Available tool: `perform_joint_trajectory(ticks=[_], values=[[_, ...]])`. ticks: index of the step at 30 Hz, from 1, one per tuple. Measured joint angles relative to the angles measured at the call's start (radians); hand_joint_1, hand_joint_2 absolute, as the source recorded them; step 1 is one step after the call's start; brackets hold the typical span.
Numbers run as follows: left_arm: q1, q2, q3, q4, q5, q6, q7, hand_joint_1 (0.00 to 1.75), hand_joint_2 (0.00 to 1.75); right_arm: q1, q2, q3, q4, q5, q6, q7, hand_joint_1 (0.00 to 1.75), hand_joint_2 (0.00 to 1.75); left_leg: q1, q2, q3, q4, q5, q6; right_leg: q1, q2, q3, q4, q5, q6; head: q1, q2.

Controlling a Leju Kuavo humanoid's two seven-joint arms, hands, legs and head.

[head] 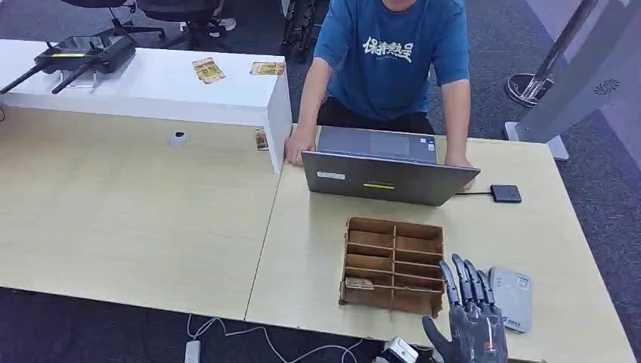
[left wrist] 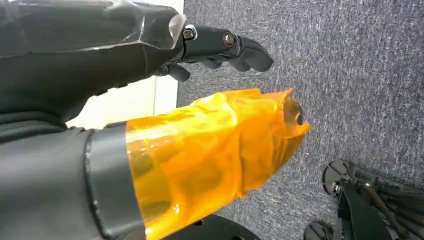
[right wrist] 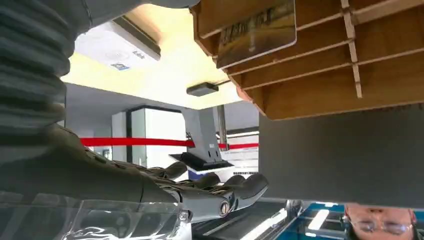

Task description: Pass the card to the sensor for recognition and then transmit it.

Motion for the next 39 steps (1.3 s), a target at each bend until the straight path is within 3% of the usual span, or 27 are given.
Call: perform_joint_trajectory(ticks=[24, 39], values=[[0.0, 0.0, 0.0, 0.0, -0.003, 0.004, 0.004, 0.0, 0.0, -0.017, -0.008, 0.019, 0.017, -0.03, 0.05, 0.01, 0.0, 1.75, 0.0, 0.0, 0.0, 0.0, 0.0, 0.0, 0.0, 0.0, 0.0, 0.0, 0.0, 0.0, 0.0, 0.0], [0.0, 0.0, -0.002, 0.0, -0.013, 0.004, 0.005, 0.0, 0.0, -0.09, 0.005, 0.039, 0.071, -0.089, 0.067, -0.029, 0.0, 1.75, 0.0, 0.0, 0.0, 0.0, 0.0, 0.0, 0.0, 0.0, 0.0, 0.0, 0.0, 0.0, 0.0, 0.0]])
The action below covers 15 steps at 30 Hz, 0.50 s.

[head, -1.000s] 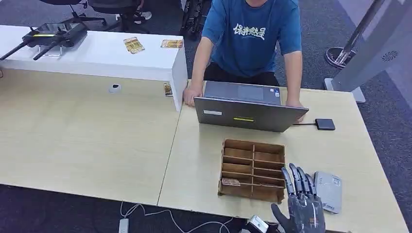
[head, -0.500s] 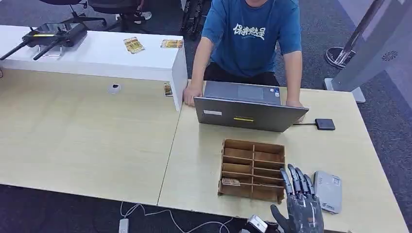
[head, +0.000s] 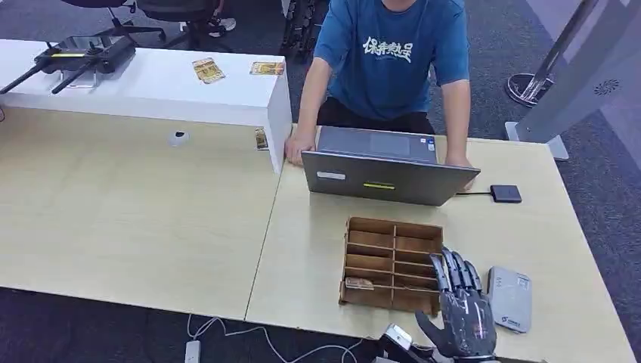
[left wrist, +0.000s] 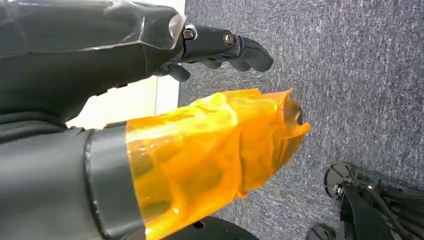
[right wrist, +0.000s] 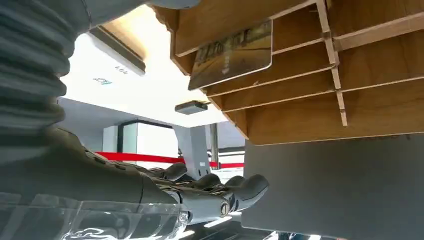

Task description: Pass the card to the sensor for recognition and then transmit it.

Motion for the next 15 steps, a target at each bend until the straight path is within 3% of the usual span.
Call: perform_joint_trajectory(ticks=[15], values=[[0.0, 0.0, -0.001, 0.0, -0.001, 0.0, 0.0, 0.0, 0.0, -0.025, 0.015, 0.007, 0.039, 0.0, 0.006, -0.002, 0.0, 1.75, 0.0, 0.0, 0.0, 0.0, 0.0, 0.0, 0.0, 0.0, 0.0, 0.0, 0.0, 0.0, 0.0, 0.0]])
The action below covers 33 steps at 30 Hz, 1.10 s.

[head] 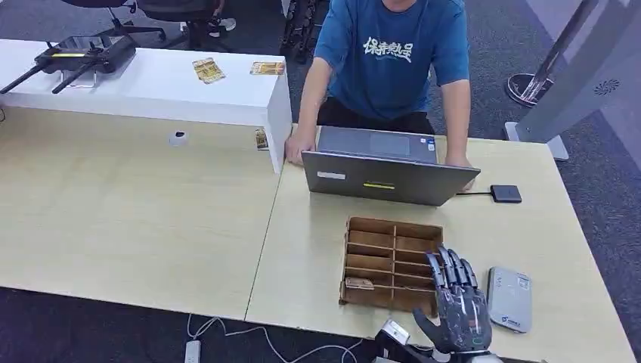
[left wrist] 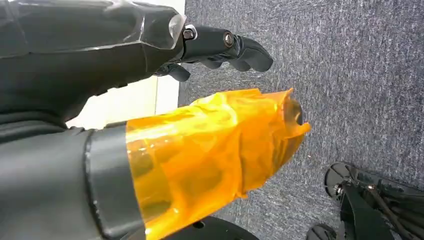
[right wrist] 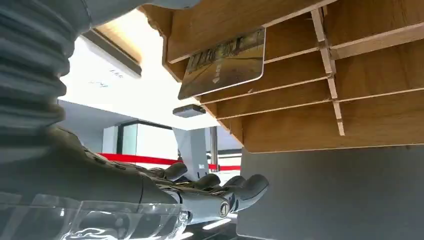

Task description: Pass the card to the sensor for recognition and then transmit it.

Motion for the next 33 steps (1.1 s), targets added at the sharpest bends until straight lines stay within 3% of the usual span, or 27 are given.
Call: perform_joint_trajectory(ticks=[15, 22, 33], values=[[0.0, 0.0, -0.02, 0.0, -0.002, 0.0, 0.0, 0.0, 0.0, -0.014, 0.003, 0.007, 0.021, -0.002, 0.016, 0.001, 0.0, 1.75, 0.0, 0.0, 0.0, 0.0, 0.0, 0.0, 0.0, 0.0, 0.0, 0.0, 0.0, 0.0, 0.0, 0.0], [0.0, 0.0, -0.02, 0.0, -0.003, 0.003, 0.002, 0.0, 0.0, -0.027, -0.004, 0.019, 0.023, -0.03, 0.111, 0.025, 0.0, 1.75, 0.0, 0.0, 0.0, 0.0, 0.0, 0.0, 0.0, 0.0, 0.0, 0.0, 0.0, 0.0, 0.0, 0.0], [0.0, 0.0, -0.02, 0.0, 0.005, 0.006, 0.002, 0.0, 0.0, -0.013, -0.031, 0.029, -0.019, -0.067, 0.138, 0.048, 0.0, 1.75, 0.0, 0.0, 0.0, 0.0, 0.0, 0.0, 0.0, 0.0, 0.0, 0.0, 0.0, 0.0, 0.0, 0.0]])
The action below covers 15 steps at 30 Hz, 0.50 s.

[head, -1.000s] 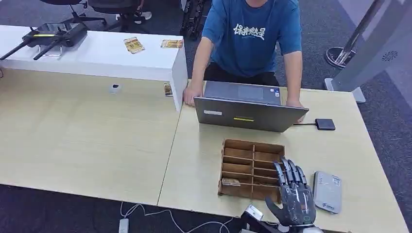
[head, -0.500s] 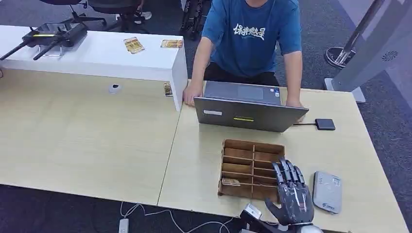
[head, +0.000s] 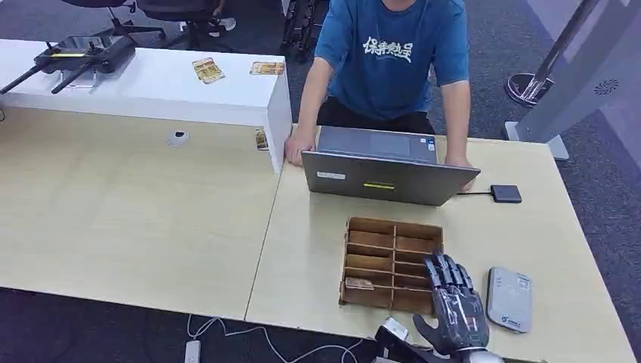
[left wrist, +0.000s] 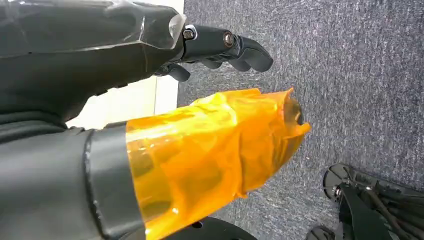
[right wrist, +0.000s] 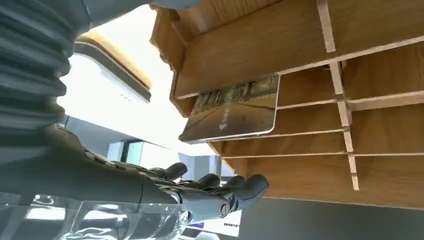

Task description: Pass the card to the sensor for recognition and then transmit it.

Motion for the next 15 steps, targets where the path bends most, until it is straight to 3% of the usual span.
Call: perform_joint_trajectory(ticks=[15], values=[[0.0, 0.0, 0.0, 0.0, 0.013, 0.006, -0.002, 0.0, 0.0, 0.026, -0.039, 0.01, -0.089, -0.036, 0.023, 0.003, 0.0, 1.75, 0.0, 0.0, 0.0, 0.0, 0.0, 0.0, 0.0, 0.0, 0.0, 0.0, 0.0, 0.0, 0.0, 0.0]])
